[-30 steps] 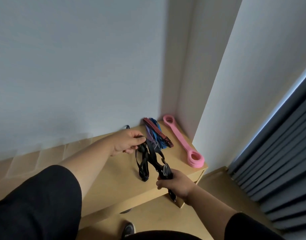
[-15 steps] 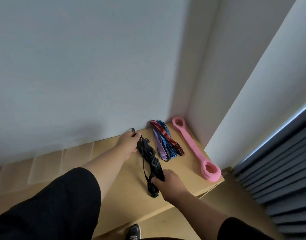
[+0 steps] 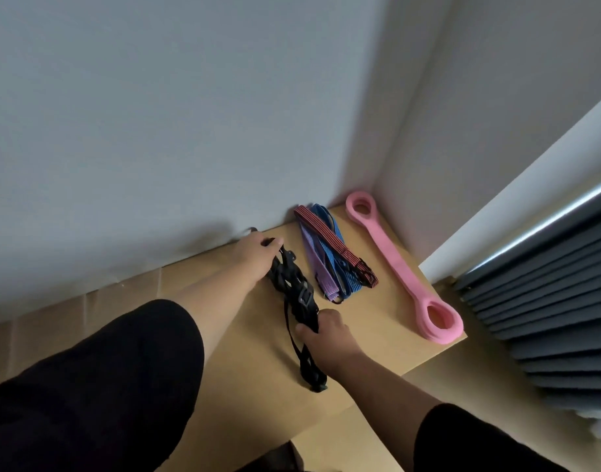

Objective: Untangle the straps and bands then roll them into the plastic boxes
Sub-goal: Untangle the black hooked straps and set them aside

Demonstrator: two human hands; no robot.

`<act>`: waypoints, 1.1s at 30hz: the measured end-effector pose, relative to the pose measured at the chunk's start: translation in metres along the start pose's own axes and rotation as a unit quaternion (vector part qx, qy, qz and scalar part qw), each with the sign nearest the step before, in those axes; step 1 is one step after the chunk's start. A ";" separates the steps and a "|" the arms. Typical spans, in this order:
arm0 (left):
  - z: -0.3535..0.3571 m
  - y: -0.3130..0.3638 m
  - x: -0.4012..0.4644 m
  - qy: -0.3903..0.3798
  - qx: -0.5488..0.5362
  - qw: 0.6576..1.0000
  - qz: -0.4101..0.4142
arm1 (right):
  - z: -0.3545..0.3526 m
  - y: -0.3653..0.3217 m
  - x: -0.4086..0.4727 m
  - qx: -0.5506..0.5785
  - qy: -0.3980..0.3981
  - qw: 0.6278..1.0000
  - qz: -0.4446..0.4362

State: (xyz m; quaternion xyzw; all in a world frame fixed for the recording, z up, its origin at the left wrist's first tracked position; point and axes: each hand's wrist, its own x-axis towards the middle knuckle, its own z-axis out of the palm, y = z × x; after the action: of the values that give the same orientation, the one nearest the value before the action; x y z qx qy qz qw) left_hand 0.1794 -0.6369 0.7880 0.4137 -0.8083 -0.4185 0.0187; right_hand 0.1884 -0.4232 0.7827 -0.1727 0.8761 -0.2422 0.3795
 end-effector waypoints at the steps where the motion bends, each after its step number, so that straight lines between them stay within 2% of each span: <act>1: 0.004 -0.003 0.002 -0.002 0.006 1.000 -0.001 | 0.000 0.000 0.003 -0.004 -0.001 1.000 0.001; 7: 0.013 -0.031 0.022 0.001 0.061 0.998 0.011 | 0.007 0.002 0.014 0.019 -0.012 0.999 0.037; 12: -0.002 -0.041 0.024 0.013 0.123 0.992 -0.012 | 0.023 -0.013 0.016 0.023 -0.052 0.998 0.025; 16: -0.012 -0.051 0.022 0.015 0.111 0.993 -0.033 | 0.032 -0.020 0.016 0.017 -0.045 0.999 0.017; 22: -0.016 -0.049 0.027 0.036 0.085 0.996 -0.013 | 0.036 -0.016 0.009 0.010 -0.033 0.999 -0.011; 28: -0.022 -0.041 0.022 0.063 0.104 0.993 0.006 | 0.036 -0.010 -0.008 -0.116 -0.053 0.990 -0.056; 33: -0.026 -0.040 -0.005 0.079 0.113 0.990 0.032 | 0.029 0.003 -0.021 -0.123 -0.049 0.989 -0.060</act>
State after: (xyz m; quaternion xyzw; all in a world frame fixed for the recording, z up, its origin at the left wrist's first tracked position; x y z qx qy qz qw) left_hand 0.2183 -0.6630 0.7782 0.4184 -0.8594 -0.2898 0.0490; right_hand 0.2233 -0.4197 0.7759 -0.2820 0.8674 -0.1463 0.3831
